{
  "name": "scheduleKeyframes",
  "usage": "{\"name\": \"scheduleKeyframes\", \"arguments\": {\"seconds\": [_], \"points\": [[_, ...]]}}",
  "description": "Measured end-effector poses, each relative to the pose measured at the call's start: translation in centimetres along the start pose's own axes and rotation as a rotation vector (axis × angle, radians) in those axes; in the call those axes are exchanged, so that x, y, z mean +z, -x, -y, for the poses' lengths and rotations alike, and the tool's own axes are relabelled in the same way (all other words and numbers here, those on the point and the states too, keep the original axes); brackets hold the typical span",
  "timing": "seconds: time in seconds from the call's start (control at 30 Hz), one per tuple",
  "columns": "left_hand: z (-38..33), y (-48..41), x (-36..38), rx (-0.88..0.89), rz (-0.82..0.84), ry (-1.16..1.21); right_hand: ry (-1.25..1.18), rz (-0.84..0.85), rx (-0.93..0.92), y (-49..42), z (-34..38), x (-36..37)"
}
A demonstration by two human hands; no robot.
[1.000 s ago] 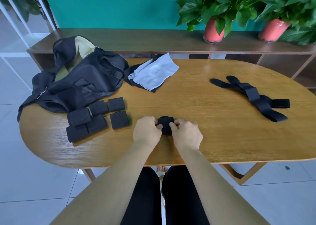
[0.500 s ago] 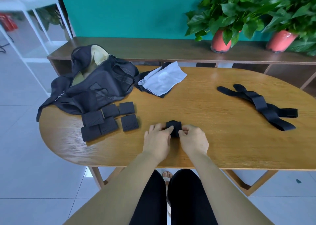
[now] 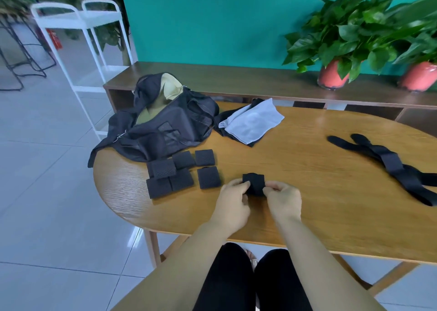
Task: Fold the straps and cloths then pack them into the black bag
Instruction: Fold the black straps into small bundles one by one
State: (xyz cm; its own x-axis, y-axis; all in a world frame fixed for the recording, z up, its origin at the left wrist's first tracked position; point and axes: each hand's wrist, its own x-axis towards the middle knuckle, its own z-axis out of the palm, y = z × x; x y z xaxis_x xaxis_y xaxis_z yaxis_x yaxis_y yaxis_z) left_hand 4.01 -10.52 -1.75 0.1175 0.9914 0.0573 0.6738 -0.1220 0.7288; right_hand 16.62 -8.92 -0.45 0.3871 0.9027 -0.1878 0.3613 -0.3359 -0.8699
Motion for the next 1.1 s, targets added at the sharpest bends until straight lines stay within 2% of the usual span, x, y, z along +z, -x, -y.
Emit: {"name": "scheduleKeyframes", "arguments": {"seconds": [0.2, 0.33, 0.57, 0.83, 1.1], "points": [[1.4, -0.2, -4.8, 0.053, -0.198, -0.036, -0.204, 0.035, -0.117, 0.9, 3.6, 3.7], [3.7, -0.7, -8.4, -0.001, -0.278, -0.194, -0.173, 0.129, -0.194, 1.0, 6.1, 7.4], [7.6, -1.9, -11.6, -0.133, -0.279, -0.48, 0.013, 0.194, -0.296, 0.8, 8.5, 12.2], [9.0, -2.2, -11.8, -0.192, -0.276, -0.633, 0.175, 0.27, -0.383, 0.0, 8.4, 14.3], [7.9, -1.9, -11.4, -0.173, -0.311, -0.601, 0.178, 0.256, -0.395, 0.1, 8.3, 13.0]]}}
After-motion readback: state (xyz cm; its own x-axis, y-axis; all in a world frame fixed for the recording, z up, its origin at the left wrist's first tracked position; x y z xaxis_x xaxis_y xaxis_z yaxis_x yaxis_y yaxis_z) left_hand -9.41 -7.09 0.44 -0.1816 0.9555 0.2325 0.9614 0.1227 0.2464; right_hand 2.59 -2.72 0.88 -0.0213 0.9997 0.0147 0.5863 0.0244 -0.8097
